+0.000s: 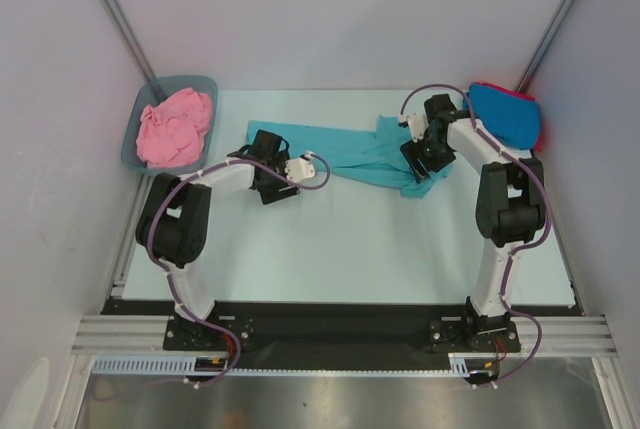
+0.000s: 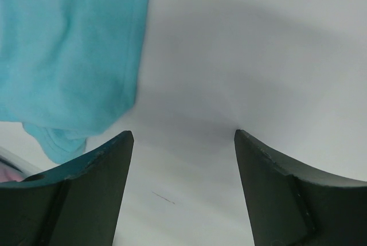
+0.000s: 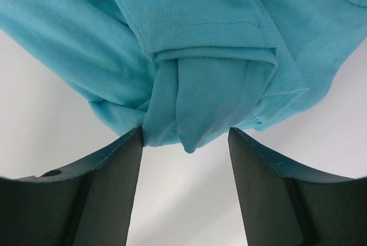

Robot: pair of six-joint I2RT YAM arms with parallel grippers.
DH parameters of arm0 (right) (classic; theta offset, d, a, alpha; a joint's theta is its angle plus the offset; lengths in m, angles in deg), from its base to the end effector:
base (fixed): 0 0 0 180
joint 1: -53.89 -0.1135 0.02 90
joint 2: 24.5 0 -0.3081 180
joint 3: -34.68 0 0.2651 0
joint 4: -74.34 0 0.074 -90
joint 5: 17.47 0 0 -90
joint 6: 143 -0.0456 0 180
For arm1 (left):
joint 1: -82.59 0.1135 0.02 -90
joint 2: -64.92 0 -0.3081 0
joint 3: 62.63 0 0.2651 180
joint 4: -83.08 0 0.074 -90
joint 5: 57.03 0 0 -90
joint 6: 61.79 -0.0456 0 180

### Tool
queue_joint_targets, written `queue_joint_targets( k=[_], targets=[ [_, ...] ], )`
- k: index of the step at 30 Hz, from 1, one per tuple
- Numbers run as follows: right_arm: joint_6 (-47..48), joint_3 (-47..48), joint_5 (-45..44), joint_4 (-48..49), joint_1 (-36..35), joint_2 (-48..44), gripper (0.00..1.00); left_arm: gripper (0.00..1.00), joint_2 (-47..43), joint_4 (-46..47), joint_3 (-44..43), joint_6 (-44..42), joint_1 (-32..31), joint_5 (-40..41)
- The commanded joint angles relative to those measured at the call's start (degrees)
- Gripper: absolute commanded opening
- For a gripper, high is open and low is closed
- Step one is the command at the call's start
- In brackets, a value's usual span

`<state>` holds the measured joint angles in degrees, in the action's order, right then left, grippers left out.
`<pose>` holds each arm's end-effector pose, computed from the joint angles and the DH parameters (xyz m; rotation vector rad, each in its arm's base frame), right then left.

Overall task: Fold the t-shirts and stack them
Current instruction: Flatten the tshirt out

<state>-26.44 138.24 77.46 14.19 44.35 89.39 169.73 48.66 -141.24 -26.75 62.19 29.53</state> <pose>0.4387 0.0777 0.2351 -0.8847 2.6480 0.0478 0.3695 -0.1403 0.1902 1.6250 2.0701 0.1295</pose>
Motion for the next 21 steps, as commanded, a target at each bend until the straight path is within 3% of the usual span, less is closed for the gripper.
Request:
queue_joint_targets(
  k=[1,8,11,12,14,18,21],
  targets=[
    [-0.7,2.8,-0.8,-0.7,-0.2,-2.1,0.67,0.77,2.4,1.7,-2.2,0.1,0.6,-2.3],
    [-1.0,3.3,-1.2,-0.8,-0.1,-1.7,0.67,0.67,6.8,3.9,-5.5,-0.6,1.3,-0.6],
    [-0.9,3.7,-1.7,-1.0,-0.2,-1.3,0.67,0.47,9.1,1.6,-9.1,-0.6,1.6,0.1],
    [-0.7,4.3,-1.9,-1.1,-0.2,-1.3,0.67,0.33,9.8,0.9,-9.9,-0.6,1.6,0.1],
    [-0.6,4.5,-2.0,-1.1,-0.2,-1.1,0.67,0.21,10.0,0.1,-10.5,-1.0,1.8,0.1],
    [-0.6,5.1,-2.1,-1.0,-0.1,-0.9,0.67,0.03,9.4,-0.9,-11.1,-1.6,2.1,1.2],
    [-0.7,5.1,-2.0,-0.9,-0.1,-0.9,0.67,0.00,8.0,-1.2,-12.4,-1.0,2.6,2.6]
  ],
)
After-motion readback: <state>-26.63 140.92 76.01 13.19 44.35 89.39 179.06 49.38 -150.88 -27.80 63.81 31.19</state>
